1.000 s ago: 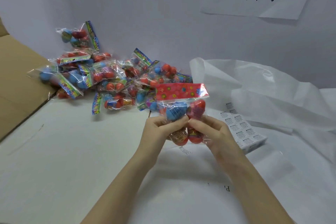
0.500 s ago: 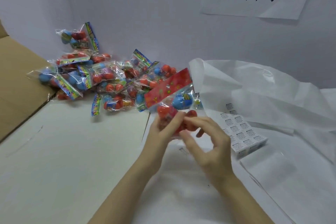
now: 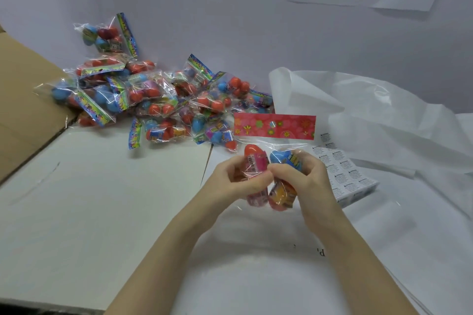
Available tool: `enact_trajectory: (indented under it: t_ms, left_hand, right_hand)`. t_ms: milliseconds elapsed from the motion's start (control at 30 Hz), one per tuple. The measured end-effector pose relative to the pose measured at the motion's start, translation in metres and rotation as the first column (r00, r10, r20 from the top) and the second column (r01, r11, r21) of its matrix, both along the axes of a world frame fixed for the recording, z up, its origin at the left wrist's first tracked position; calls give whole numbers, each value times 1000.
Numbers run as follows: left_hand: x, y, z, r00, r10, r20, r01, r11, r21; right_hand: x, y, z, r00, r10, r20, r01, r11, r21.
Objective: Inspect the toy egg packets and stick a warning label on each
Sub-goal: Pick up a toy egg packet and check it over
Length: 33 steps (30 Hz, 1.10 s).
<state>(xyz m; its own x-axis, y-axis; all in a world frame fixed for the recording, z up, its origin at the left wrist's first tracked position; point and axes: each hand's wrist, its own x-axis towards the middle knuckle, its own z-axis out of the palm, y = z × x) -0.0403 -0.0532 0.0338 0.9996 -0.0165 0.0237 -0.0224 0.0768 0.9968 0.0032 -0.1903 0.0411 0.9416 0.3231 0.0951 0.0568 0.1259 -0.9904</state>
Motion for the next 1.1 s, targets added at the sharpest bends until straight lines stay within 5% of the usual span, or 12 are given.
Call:
enact_trajectory:
  t_ms: [100,300,533,967,1100]
  left_hand:
    - [-3,-1,1,1000,-16,24,16,1000,18]
    - [2,-1,-1,907,415,68,-398,899,-183]
    - [-1,3,2,959,283,32,-272,944,-184]
    - [-4,3,2,950,304,70,-290,944,-156]
    - [-4,5,2,965,256,55,-244,956,-164]
  right_hand:
    - [1,-3,0,1000,17,-22,-16,999,40]
    - [-2,-4,-1,996,-21,82,21,1000,-2]
    - [-5,-2,1,977,-152,149,144,988,62]
    - [-10,-5,8,930,-267,254,269,963,26]
    - [-6,-6,10,964,-220,151,214,975,55]
